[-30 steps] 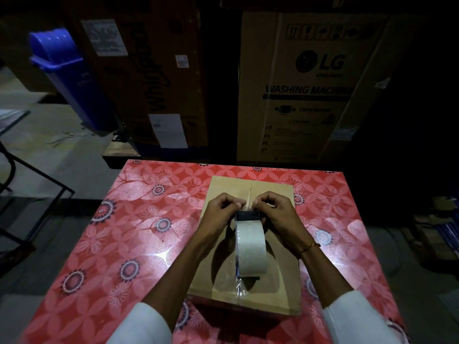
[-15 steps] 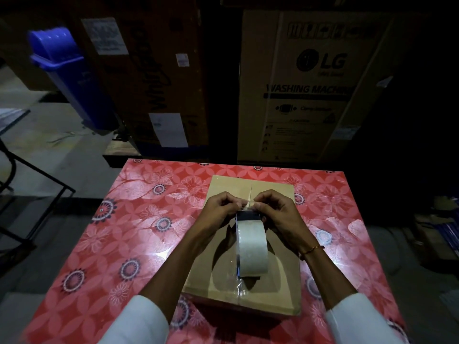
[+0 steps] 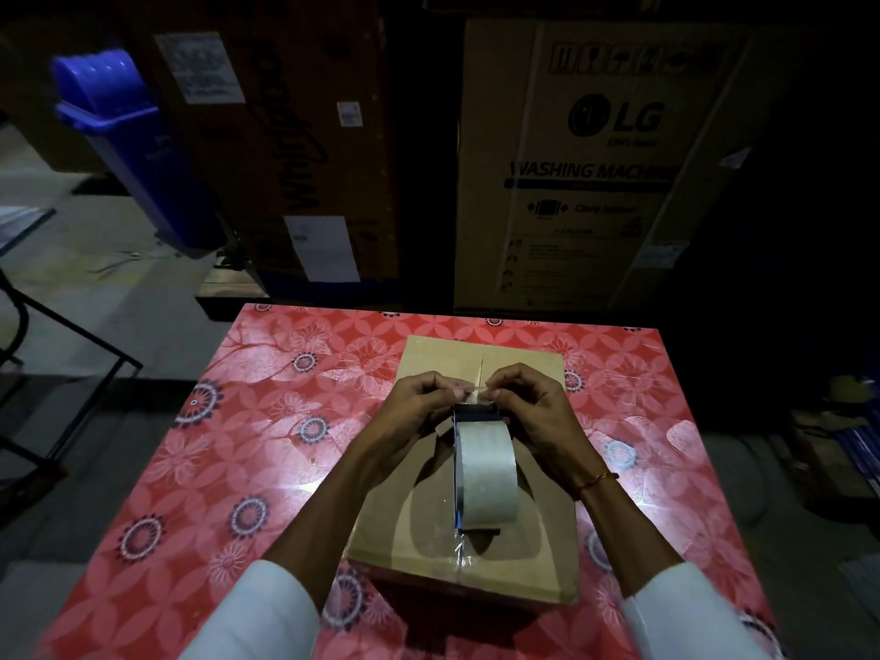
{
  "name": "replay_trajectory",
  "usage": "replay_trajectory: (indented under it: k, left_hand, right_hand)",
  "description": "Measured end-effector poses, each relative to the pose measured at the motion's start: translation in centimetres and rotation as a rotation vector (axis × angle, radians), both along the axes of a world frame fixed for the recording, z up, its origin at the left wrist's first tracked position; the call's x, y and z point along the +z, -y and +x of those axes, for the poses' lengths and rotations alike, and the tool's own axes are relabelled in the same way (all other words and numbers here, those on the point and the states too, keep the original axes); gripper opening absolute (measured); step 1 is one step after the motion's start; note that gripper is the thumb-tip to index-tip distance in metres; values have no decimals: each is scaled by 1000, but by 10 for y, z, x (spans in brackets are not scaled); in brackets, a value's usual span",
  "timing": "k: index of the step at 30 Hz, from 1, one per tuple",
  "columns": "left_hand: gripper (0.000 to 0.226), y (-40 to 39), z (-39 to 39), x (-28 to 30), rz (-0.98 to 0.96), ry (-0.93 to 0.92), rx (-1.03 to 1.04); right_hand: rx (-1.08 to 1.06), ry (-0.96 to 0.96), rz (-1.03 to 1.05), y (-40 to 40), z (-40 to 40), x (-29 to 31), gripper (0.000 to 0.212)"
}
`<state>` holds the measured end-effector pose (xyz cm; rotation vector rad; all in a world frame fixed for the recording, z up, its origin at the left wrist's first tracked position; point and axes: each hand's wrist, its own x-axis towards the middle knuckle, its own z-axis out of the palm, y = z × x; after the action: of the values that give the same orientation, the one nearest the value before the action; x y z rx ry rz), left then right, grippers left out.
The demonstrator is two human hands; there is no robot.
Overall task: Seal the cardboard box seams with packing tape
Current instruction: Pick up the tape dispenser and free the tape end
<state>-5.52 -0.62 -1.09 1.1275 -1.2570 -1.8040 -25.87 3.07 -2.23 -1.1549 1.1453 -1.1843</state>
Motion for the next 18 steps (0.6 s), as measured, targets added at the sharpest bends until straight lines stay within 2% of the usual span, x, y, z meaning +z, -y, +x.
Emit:
replay_trajectory:
  k: [4, 7, 11, 15, 18]
  left_hand:
    - [17, 2, 0, -1, 9, 6, -5]
    - [6, 5, 0, -3, 19, 1, 0]
    - [8, 6, 1, -5, 36, -11, -3]
    - [16, 7, 5, 2, 94, -70, -35]
    - [11, 8, 11, 7, 153, -136, -90]
  right_hand:
    - [10, 11, 13, 0, -2, -3, 14]
    - [7, 2, 0, 2, -2, -4, 14]
    - [13, -11, -3, 3, -2, -4, 16]
    - [16, -34, -8, 2, 0, -4, 18]
    - [-1, -34, -7, 2, 5, -3, 18]
